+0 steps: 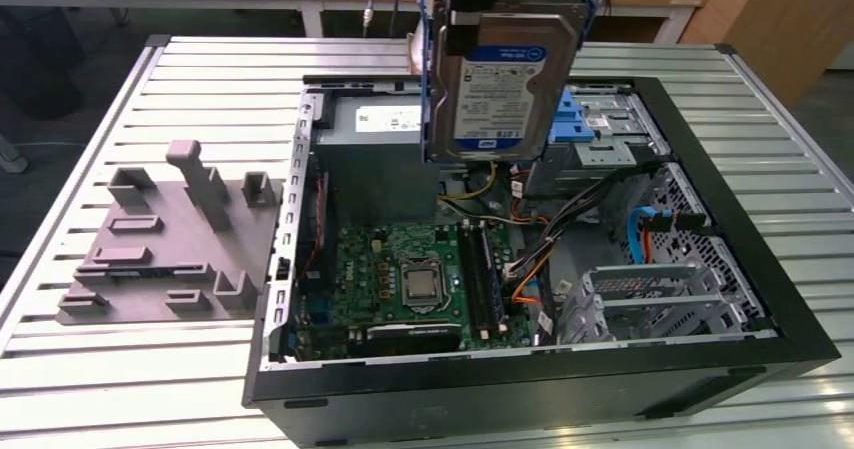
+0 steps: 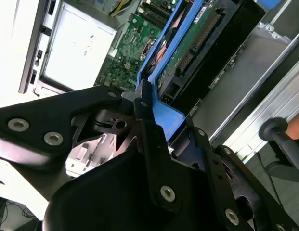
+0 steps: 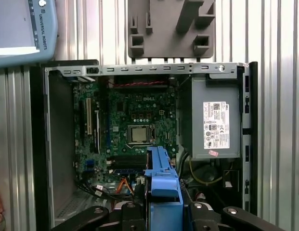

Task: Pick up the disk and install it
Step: 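Insert the disk into the insertion slot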

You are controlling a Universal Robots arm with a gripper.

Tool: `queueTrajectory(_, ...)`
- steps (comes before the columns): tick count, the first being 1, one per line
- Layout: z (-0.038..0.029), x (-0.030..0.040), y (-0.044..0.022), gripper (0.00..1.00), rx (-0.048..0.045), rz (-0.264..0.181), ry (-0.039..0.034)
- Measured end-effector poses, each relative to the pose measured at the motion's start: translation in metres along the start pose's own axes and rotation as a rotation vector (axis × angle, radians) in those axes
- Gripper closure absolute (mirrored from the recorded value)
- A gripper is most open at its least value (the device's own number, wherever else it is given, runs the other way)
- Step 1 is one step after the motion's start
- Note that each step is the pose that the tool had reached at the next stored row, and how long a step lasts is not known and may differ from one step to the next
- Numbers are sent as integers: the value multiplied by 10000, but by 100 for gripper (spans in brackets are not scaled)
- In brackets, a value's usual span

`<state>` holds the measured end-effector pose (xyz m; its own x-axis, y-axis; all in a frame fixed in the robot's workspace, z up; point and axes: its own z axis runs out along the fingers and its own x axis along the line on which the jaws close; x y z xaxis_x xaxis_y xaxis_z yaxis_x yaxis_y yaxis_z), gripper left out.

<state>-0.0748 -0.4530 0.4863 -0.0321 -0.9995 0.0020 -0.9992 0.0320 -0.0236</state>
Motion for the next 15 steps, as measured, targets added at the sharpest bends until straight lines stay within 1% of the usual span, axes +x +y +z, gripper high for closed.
queueTrajectory(3,11,56,-23,64,-2,2,1)
queueTrajectory(7,40,165,-38,64,-1,3,-1)
queueTrajectory(9,56,186,-75,64,-7,3,-5)
queueTrajectory(12,69,202,-154,64,-53,3,2)
queueTrajectory(13,75,217,-169,64,-63,3,2)
queueTrajectory(15,92,272,-186,64,-69,3,-6)
